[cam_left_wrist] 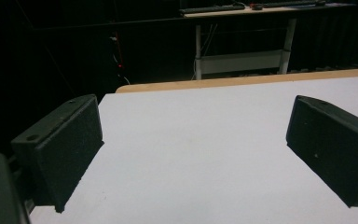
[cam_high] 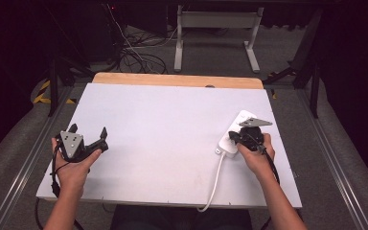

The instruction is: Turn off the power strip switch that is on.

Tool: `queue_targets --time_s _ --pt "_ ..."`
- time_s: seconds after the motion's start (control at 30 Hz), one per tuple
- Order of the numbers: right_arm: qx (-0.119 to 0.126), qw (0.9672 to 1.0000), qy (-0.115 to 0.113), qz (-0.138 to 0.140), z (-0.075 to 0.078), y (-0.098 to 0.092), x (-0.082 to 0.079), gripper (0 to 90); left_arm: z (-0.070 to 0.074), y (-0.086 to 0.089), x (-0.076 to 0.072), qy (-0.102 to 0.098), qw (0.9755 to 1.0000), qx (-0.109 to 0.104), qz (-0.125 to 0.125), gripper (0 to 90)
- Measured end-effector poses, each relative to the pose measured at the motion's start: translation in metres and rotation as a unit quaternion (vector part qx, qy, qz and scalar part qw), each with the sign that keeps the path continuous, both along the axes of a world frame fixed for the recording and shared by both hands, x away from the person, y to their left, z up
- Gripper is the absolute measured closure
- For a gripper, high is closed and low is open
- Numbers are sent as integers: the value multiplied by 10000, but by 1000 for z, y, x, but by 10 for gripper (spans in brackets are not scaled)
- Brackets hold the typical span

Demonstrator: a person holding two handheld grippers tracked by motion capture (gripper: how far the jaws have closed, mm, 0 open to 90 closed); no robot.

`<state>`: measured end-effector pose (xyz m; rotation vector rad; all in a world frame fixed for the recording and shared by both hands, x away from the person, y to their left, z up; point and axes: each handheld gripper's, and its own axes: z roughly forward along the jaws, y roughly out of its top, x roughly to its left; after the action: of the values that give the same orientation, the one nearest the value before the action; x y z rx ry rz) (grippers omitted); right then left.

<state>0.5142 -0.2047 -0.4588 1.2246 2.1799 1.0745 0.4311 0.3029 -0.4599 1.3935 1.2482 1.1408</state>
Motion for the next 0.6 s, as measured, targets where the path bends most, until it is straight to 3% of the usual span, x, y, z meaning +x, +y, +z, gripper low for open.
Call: queue_targets --time_s 0.33,0.6 --pt "-102 9999 -27 35 -4 6 -1 900 0 0 0 11 10000 -10 8 43" --pt "16 9997 0 -237 -8 9 -3 900 1 0 -1 13 10000 1 -8 45"
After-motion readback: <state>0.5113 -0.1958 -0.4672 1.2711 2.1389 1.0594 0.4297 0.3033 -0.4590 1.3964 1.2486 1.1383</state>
